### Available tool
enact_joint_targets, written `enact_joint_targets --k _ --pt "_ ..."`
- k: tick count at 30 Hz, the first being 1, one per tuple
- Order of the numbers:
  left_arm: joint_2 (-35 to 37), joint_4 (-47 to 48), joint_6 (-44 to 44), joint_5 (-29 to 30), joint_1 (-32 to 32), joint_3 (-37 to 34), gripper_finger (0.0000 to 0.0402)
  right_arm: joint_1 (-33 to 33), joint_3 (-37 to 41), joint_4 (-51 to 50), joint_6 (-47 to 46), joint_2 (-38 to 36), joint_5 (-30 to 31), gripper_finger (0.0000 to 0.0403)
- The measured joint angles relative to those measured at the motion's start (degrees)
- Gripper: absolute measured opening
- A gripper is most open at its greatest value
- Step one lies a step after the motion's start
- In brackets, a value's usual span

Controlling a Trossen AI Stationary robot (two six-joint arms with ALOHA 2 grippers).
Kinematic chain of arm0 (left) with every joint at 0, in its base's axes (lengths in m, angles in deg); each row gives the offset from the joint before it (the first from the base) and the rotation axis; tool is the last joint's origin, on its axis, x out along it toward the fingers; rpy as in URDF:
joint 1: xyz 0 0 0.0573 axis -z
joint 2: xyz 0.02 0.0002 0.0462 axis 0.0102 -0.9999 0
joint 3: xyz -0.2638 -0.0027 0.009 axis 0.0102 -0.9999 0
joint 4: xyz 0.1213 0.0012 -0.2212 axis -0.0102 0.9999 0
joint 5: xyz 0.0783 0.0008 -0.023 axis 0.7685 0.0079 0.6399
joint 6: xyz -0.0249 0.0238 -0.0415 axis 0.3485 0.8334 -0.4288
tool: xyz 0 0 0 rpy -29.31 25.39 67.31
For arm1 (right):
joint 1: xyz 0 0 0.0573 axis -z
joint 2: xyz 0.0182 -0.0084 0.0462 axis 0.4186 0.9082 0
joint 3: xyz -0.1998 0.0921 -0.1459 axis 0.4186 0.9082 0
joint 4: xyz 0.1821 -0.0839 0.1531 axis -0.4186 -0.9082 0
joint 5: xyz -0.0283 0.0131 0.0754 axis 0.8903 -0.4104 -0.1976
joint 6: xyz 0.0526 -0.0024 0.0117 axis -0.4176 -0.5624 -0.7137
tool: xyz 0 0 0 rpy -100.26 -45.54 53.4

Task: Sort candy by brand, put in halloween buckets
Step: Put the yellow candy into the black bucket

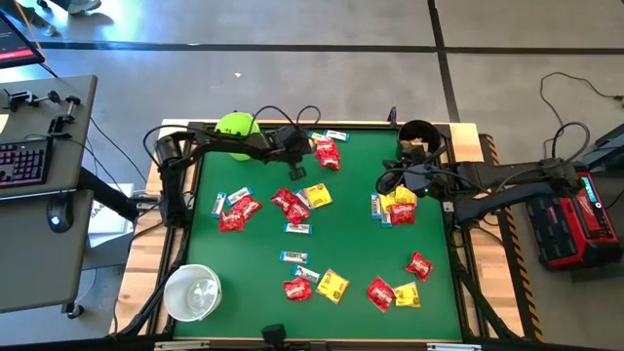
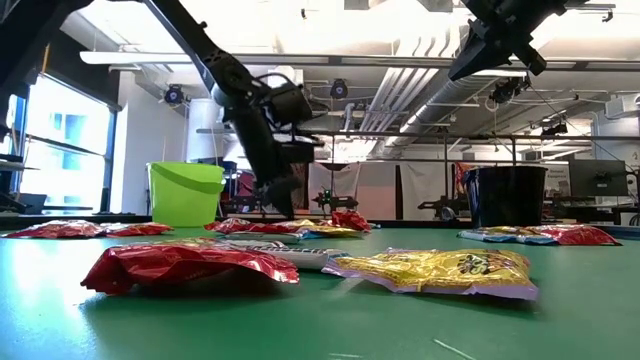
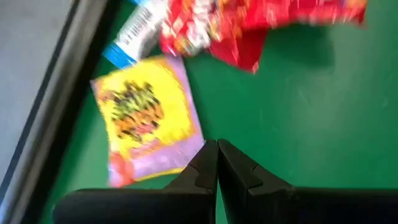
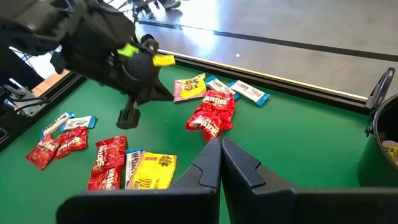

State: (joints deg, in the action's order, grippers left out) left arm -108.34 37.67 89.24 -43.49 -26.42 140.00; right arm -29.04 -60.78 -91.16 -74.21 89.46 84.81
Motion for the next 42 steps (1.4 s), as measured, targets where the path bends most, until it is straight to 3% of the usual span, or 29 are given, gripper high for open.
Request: enact_joint_targets --k 6,16,24,32,42 --pt "3.7 -0.4 -3.6 3.0 -1.3 0.0 0.0006 0.0 0.0 0.0 0.0 0.0 -0.1 0.0" --pt "2.2 -5.1 -4.2 0.8 -7.1 0.1 0.008 0.0 0.0 0.0 0.0 0.0 -0.1 0.0" --pt "0.1 -7.1 4.3 -3.6 -8.3 0.1 0.0057 0.0 0.0 0.2 0.0 0.1 0.1 0.0" --pt "-0.6 -4.2 3.6 -7.0 -8.7 0.0 0.0035 0.0 0.0 0.4 0.0 0.1 0.2 0.0" --pt "-0.6 -3.8 0.1 -13.0 -8.6 0.0 0.0132 0.0 0.0 0.4 0.0 0.1 -0.2 0.0"
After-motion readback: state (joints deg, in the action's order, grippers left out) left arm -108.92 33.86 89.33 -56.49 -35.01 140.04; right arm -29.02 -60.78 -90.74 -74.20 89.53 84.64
